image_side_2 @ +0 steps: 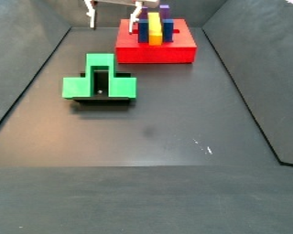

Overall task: Pick up the green object. Move up. Place the green object on the fixture. Regrasp the green object. Move to above the board. Insert the green object.
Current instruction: Regrasp the green object.

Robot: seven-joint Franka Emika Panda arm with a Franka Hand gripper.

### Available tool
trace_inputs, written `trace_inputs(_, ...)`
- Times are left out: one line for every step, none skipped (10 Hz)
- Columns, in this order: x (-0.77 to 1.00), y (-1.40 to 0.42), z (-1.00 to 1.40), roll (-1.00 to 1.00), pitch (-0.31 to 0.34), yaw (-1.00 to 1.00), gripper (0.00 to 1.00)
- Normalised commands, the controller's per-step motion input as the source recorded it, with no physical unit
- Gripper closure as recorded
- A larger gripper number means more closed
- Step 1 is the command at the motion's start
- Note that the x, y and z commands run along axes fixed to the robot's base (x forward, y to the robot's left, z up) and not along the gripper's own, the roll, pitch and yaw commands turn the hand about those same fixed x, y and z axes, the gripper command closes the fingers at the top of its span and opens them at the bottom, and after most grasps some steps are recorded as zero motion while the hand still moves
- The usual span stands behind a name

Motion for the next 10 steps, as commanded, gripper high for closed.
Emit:
trace_inputs(0.59,-0.02,0.08,0.21,0.134,0.47,0.00)
trace_inputs(0.51,-0.09,0.00,0.18,0.231,0.41,0.00)
trace_inputs(0.54,-0.07,0.00,0.12,0.314,0.36,0.00)
trace_inputs(0.64,-0.05,0.00,0.15,0.349,0.41,0.00)
trace_inputs(0.69,0.00,0.00,0.20,0.454,0.42,0.00)
trace_inputs(0.67,0.00,0.00,0.21,0.563,0.34,0.00)
trace_inputs(0.70,-0.01,0.00,0.21,0.623,0.25,0.00)
trace_inputs(0.72,-0.01,-0.01,0.27,0.529,0.14,0.00)
trace_inputs(0.52,0.00,-0.11,0.17,0.263,0.00,0.00)
trace_inputs(0.28,0.00,-0.22,0.10,0.054,0.00,0.00)
